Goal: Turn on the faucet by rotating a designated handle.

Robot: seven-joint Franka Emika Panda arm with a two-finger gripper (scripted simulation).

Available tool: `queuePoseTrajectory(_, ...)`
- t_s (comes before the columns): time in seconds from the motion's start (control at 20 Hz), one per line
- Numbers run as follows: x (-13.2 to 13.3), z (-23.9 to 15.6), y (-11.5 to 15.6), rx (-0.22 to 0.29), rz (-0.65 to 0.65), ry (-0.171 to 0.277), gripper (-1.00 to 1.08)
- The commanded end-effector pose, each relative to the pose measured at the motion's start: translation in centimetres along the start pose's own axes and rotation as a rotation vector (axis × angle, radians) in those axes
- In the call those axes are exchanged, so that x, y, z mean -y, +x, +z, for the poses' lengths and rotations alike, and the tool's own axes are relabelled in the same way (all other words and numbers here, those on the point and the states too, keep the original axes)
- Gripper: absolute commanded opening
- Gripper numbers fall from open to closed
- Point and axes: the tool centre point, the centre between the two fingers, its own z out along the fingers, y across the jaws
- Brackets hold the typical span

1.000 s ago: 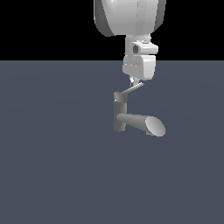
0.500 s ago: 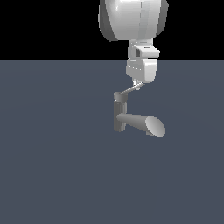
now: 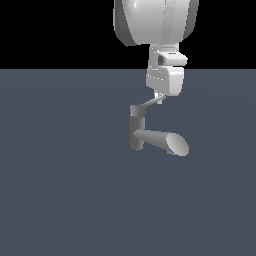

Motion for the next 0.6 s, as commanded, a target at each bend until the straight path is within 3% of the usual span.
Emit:
queuePoseTrajectory(0.0, -1.1, 0.1, 0.2, 0.002, 0.003, -0.006, -1.0)
queuePoseTrajectory(0.55, -4.7, 0.0, 0.5, 0.002, 0.004, -0.006, -1.0)
